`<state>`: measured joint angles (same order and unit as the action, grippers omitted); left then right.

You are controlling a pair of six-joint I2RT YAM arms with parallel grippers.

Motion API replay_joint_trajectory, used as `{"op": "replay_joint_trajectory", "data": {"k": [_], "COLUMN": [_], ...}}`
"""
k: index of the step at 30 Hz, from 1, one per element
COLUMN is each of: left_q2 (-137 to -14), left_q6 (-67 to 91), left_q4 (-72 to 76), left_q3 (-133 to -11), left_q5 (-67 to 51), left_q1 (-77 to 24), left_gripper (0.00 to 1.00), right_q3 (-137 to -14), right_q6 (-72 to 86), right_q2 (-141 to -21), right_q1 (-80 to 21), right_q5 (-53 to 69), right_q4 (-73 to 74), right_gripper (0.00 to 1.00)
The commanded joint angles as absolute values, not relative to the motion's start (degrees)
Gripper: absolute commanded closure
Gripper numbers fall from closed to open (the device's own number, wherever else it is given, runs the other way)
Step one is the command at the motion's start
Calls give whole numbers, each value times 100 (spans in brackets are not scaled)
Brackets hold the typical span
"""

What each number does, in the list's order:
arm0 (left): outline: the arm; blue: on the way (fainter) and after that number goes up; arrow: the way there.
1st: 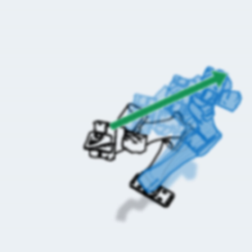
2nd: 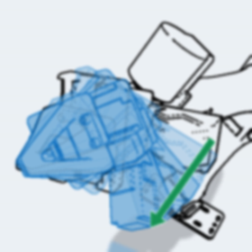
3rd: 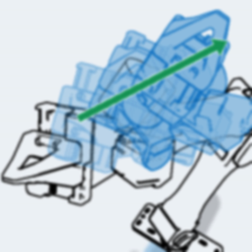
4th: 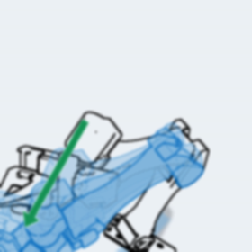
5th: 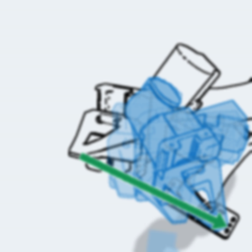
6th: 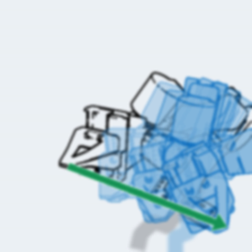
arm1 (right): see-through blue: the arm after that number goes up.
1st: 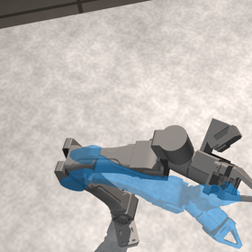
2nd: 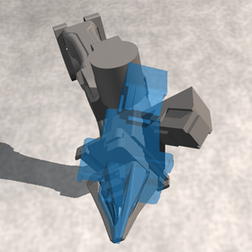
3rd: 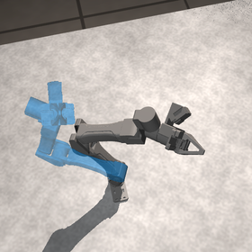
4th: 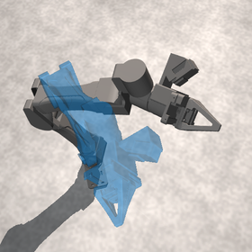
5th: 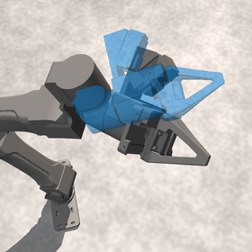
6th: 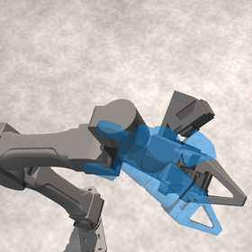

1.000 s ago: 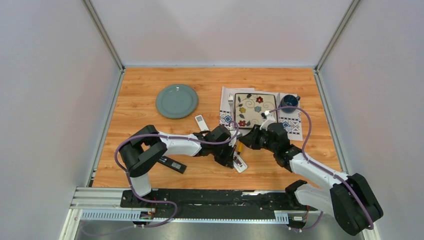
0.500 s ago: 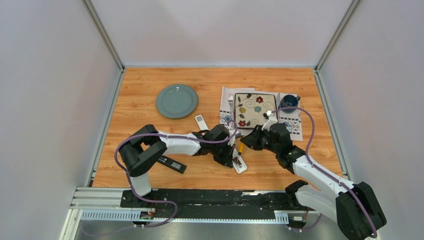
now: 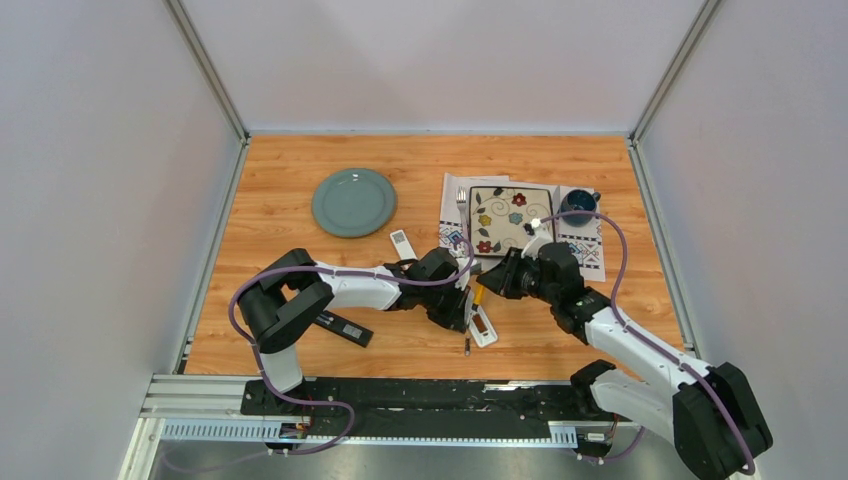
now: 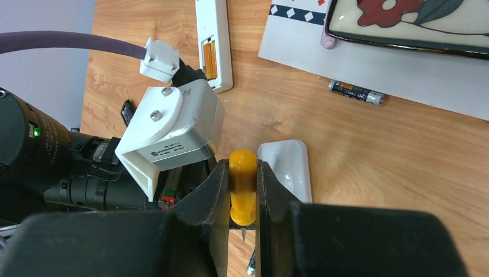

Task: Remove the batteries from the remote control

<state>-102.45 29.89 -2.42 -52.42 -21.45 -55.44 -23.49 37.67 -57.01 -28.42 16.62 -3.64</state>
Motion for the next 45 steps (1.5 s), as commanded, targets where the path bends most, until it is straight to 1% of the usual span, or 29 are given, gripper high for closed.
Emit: {"op": "replay_joint_trajectory", "data": {"k": [1,5,8,9,11,14,15,17,18,20,23,27,32,35,41,45], "left_q2": [-10222,-9915,-9555,-9458,-9124,-8685,-8562,-8228,-8018,-7814,-7507,-7164,-7101,-7320,-8313,-9042], "left_q6": [2751,2620,2532,2514,2470,2391,2373,2347,2347,2373,2565,2882,2971,2883,3050,3111], "left_q4": [-624,-712,-765,-782,-782,-852,-861,-914,-940,-984,-888,-484,-334,-413,-88,-26], "left_q3": [-5036,-5133,-5212,-5229,-5238,-5203,-5177,-5133,-5072,-5001,-4791,-4238,-3990,-4051,-4394,-4675], "left_q5": [-1433,-1371,-1336,-1319,-1283,-1231,-1230,-1230,-1274,-1327,-1686,-2424,-2742,-2733,-3111,-3138], "left_q1": [-5467,-5441,-5379,-5362,-5256,-5037,-4967,-4712,-4624,-4308,-3789,-3000,-2505,-2426,-2426,-2443], "left_gripper": [100,97,89,84,78,59,49,41,35,28,24,23,21,21,21,23], "right_q3": [-2715,-2917,-3058,-3102,-3172,-3217,-3252,-3278,-3304,-3313,-3331,-3313,-3322,-3340,-3366,-3384], "right_q6": [3587,3393,3305,3279,3270,3287,3296,3305,3279,3270,3234,3217,3120,3059,3015,2962], "right_q2": [-5625,-5502,-5414,-5379,-5335,-5274,-5247,-5221,-5212,-5212,-5229,-5273,-5335,-5405,-5624,-5722], "right_q1": [-2865,-2865,-2857,-2848,-2821,-2760,-2716,-2681,-2628,-2558,-2374,-1944,-1635,-1451,-1011,-748], "right_q5": [1591,1433,1406,1406,1432,1511,1538,1591,1608,1687,1827,2100,2337,2434,2759,2891], "right_q4": [-299,-27,210,237,290,334,334,386,404,430,448,457,510,527,519,545], "right_gripper": [100,100,100,100,100,100,100,100,100,100,100,100,100,100,100,100]}}
